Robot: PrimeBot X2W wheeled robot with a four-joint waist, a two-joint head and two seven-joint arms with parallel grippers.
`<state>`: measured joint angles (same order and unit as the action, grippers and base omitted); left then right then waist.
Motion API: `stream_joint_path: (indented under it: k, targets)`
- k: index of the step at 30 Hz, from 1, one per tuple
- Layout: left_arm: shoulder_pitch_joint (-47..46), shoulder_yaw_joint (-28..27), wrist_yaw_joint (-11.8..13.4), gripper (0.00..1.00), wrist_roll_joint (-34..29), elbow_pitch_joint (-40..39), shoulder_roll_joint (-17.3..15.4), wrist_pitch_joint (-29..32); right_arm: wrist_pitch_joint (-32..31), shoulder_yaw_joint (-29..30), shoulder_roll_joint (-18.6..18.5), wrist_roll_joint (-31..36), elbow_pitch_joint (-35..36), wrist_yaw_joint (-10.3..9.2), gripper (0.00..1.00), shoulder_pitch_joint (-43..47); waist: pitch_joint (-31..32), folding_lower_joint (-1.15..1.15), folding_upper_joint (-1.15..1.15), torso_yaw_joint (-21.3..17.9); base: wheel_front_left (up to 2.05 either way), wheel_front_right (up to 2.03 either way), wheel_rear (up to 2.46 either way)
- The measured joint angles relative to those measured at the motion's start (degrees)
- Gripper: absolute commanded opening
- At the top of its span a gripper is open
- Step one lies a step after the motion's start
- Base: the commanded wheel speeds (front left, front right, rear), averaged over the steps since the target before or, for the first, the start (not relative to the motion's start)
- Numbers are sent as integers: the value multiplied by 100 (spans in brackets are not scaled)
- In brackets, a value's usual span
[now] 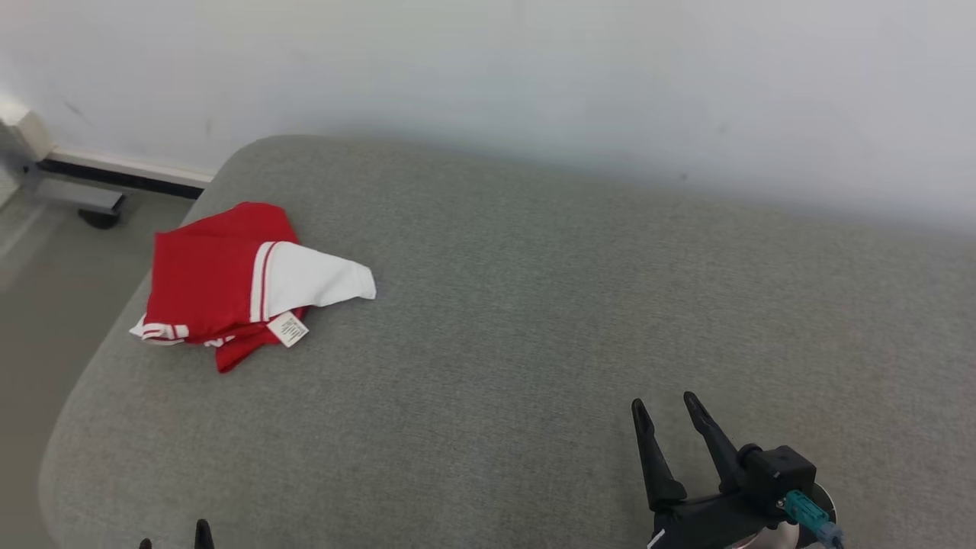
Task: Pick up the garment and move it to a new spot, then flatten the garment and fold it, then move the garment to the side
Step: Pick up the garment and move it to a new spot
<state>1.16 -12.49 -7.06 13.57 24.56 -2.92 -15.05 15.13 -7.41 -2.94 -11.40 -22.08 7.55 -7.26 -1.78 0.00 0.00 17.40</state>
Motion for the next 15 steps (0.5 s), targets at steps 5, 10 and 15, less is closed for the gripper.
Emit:
stream_joint_path:
  k: [5,10,15]
  targets:
    - [-15,-5,-8,100,-45,194,-2,0,0,-148,1,-29,-8,1,100,-99,-17,0,0,365,0,0,0]
    - [-203,111,-34,100,71,487,-22,0,0,-174,2,43,-23,1,100,-186,-150,0,0,473,0,0,0]
    - [-582,476,-36,100,468,924,-308,0,0,-92,1,180,-70,0,100,-196,-305,0,0,345,0,0,0]
